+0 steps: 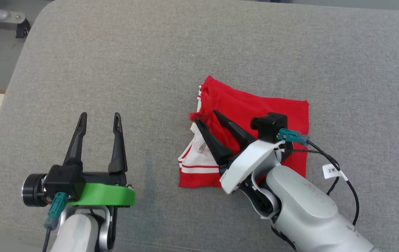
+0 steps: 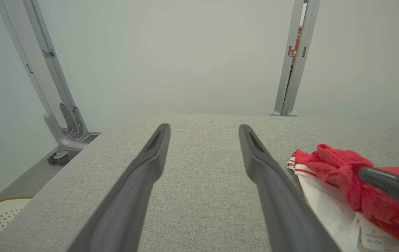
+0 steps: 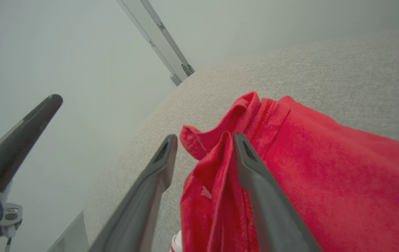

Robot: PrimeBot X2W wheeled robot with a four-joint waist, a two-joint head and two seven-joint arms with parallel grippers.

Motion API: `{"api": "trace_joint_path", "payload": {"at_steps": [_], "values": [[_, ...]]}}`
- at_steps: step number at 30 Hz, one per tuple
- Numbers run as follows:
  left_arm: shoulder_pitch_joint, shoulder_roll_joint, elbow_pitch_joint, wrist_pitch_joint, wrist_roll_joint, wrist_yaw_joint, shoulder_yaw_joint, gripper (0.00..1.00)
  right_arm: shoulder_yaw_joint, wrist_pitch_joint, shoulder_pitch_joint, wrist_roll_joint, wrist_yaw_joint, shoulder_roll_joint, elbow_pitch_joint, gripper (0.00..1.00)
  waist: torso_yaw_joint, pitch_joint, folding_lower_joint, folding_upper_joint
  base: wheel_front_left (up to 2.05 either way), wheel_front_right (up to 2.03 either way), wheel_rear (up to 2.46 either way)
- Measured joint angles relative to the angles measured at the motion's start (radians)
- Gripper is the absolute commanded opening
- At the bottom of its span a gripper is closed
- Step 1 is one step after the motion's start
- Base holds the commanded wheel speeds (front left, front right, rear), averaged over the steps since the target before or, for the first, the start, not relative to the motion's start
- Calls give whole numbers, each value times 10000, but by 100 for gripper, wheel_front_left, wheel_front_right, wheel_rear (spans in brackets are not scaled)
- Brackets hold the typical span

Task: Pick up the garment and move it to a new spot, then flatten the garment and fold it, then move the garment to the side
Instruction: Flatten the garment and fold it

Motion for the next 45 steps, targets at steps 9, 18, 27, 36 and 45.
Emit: {"api": "trace_joint_path", "payload": {"at_steps": [9, 18, 27, 36, 45], "values": [[15, -8, 90, 0, 54, -27, 232, 100, -922, -721, -526, -1329, 2, -17, -435, 100, -347, 17, 0, 0, 0, 0, 0], [225, 153, 180, 0, 71, -44, 420, 100, -3962, -754, 1507, -3267, 2, -961, -2819, 100, -1080, -315, 0, 0, 0, 0, 0], [516, 360, 336, 67, 52, -21, 435, 100, -6286, -98, 3937, -4165, 2, -1037, -4700, 100, -1695, -858, 0, 0, 0, 0, 0], [1000, 571, 629, 98, -36, -107, 405, 100, -6700, 700, 5590, -4514, 2, -681, -6157, 100, -1922, -1596, 0, 0, 0, 0, 0], [1536, 732, 863, 146, -163, -153, 314, 100, -6819, 1076, 6522, -4656, 2, -424, -6640, 100, -2009, -2248, 0, 0, 0, 0, 0]]}}
